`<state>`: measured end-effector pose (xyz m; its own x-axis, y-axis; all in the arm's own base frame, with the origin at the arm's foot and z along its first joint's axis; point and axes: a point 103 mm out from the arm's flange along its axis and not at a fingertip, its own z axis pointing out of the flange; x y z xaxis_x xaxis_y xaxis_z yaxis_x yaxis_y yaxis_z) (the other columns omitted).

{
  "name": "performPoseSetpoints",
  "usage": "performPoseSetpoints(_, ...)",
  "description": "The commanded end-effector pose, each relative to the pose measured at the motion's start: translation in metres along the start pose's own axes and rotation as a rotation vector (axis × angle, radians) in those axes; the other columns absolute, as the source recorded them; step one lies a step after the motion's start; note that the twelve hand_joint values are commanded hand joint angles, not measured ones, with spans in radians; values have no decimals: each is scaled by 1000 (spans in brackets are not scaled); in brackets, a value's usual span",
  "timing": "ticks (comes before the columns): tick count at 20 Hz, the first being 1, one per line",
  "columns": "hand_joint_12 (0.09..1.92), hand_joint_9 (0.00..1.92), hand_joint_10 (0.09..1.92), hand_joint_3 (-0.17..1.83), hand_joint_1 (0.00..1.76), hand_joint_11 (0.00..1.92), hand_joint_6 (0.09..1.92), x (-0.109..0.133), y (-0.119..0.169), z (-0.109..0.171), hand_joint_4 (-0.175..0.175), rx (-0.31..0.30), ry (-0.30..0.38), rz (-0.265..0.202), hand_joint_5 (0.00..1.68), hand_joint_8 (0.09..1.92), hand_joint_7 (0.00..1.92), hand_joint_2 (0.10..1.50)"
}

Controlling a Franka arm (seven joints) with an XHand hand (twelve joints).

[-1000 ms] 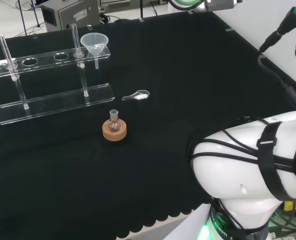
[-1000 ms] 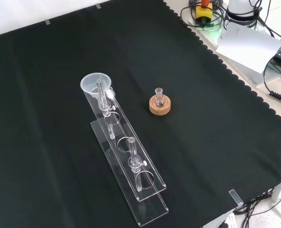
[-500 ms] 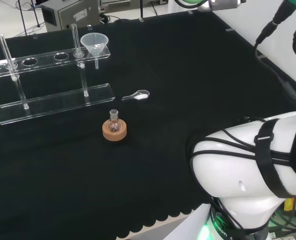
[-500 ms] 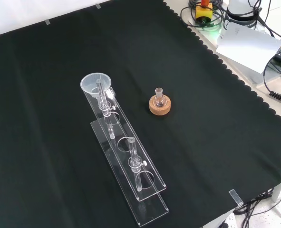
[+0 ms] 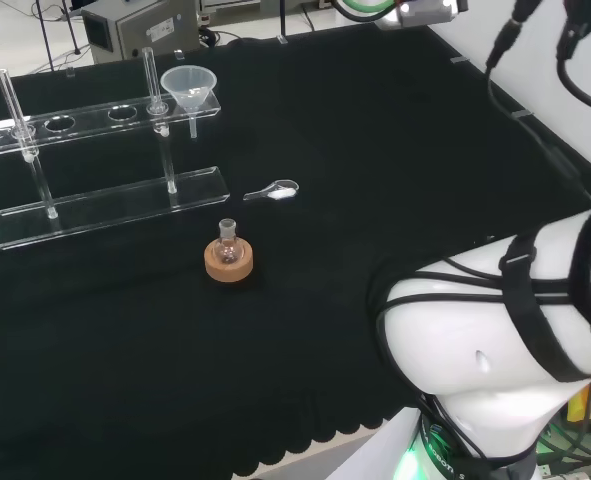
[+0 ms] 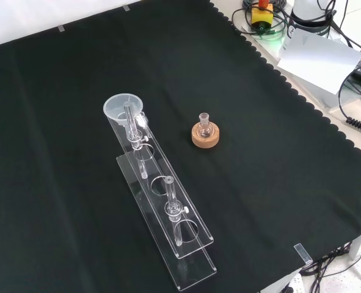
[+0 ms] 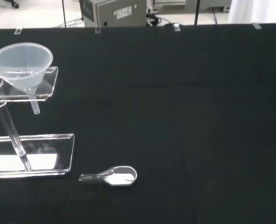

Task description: Pick up the funnel from the transparent funnel stand.

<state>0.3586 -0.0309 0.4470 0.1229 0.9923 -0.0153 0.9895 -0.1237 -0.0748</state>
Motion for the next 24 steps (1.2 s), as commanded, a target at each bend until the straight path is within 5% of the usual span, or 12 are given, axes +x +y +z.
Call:
performPoseSetpoints(1, 1236, 132, 601, 359, 0, 0, 87, 17, 95, 39, -3, 48, 30, -86, 271, 460, 5, 1193)
performPoseSetpoints(7, 1231, 122, 597, 349, 0, 0, 87, 47, 146, 61, -9, 77, 20, -131, 265, 458, 1, 1183)
performPoseSetpoints(17, 1216, 116, 604, 305, 74, 0, 87, 95, 183, 97, -15, 151, -13, -179, 253, 454, 4, 1141)
performPoseSetpoints(24, 1250, 134, 629, 250, 344, 0, 87, 118, 200, 111, -11, 194, -83, -194, 238, 476, 31, 1036)
